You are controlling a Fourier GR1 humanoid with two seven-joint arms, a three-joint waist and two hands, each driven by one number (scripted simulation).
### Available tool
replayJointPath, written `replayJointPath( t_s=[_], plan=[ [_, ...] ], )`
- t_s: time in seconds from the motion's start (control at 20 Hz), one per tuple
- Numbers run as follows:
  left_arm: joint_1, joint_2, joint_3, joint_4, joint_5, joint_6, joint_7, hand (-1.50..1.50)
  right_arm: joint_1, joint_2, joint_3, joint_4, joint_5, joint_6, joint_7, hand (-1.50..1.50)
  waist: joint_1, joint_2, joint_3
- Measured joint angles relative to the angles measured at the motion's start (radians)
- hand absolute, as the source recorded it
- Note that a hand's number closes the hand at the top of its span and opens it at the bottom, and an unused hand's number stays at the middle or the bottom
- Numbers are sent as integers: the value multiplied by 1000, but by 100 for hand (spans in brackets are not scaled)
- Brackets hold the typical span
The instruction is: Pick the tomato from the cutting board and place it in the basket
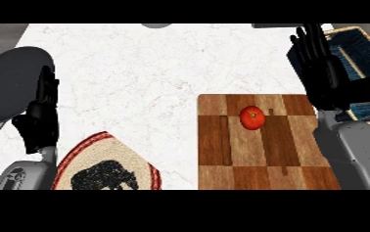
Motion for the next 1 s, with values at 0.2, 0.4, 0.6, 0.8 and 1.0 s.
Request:
replayJointPath(
  t_s=[0.2, 0.4, 0.6, 0.8, 1.0],
  plan=[
    [15, -28, -25, -57, 11, -36, 9, 0, 104, -14, -2, -91, 47, -34, 6, 150, 11, -11, -8],
    [40, -68, -69, -126, 60, -94, 22, 0, 190, -54, 79, -188, 149, -16, -36, 150, 13, -19, -12],
    [74, -105, -112, -161, 85, -126, 25, 0, 219, 30, 275, -221, 372, -152, -9, -150, 29, -21, -14],
    [82, -109, -119, -196, 98, -136, 48, 0, 228, 98, 347, -201, 590, -366, 135, -150, 26, -23, -16],
    [95, -104, -115, -207, 98, -133, 56, 0, 218, 37, 326, -167, 783, -457, 346, -150, 7, -30, -21]
  ],
)
